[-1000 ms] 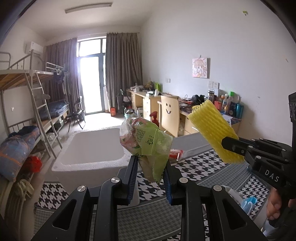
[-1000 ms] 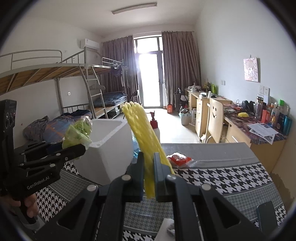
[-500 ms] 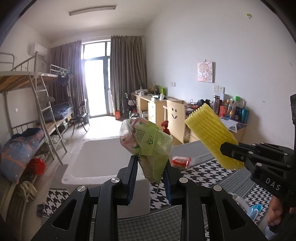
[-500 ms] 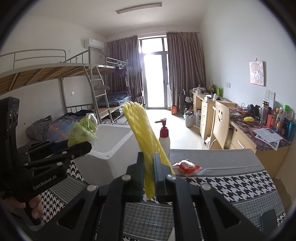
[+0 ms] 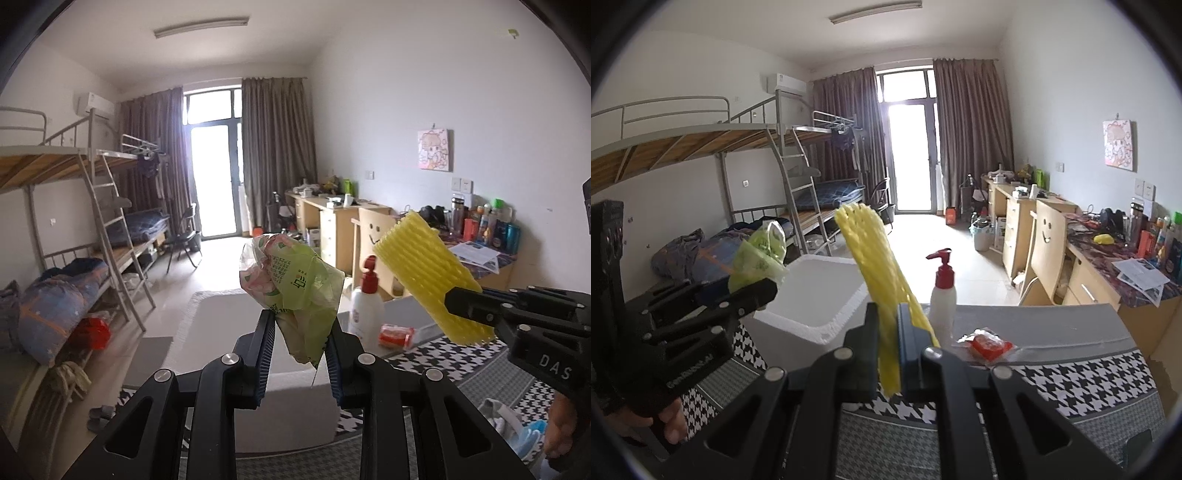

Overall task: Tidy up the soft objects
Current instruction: 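Lift and carry the snack bag and foam sleeve toward the white foam box with both tools, then open the left tool over the box while the right tool releases the foam sleeve inside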

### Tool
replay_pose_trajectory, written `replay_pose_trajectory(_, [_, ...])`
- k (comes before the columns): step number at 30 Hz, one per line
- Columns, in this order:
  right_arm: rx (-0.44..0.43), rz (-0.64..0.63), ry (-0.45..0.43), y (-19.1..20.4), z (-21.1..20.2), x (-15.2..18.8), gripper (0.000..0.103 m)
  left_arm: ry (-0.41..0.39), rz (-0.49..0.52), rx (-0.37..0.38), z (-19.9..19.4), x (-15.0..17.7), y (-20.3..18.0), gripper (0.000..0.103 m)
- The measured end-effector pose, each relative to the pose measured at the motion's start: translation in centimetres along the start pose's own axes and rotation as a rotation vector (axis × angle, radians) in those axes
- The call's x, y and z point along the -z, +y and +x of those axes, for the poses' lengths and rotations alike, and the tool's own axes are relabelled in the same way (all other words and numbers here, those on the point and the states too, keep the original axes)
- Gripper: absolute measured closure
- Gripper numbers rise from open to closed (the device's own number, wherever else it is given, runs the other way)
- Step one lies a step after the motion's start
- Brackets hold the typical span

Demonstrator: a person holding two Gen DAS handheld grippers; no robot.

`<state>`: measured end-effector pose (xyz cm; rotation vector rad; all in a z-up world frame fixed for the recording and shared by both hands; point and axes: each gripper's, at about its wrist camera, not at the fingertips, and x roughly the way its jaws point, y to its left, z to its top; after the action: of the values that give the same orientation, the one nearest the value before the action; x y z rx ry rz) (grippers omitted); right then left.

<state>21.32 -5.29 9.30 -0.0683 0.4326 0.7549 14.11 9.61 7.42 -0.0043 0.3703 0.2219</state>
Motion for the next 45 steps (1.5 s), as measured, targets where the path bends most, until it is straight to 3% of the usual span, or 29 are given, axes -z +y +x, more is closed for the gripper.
replay_pose_trajectory(22, [-0.023, -0.027, 0.021, 1.9, 3.8, -2.6, 0.091, 0.018, -0.043, -0.062, 2.4, -1.6, 2.1, 0.075])
replay_pose_trajectory(45, [0.0, -0.035, 0.108, 3.3, 8.1, -3.2, 0.091, 0.156, -0.093, -0.062, 7.3, -0.8, 3.9, 0.075])
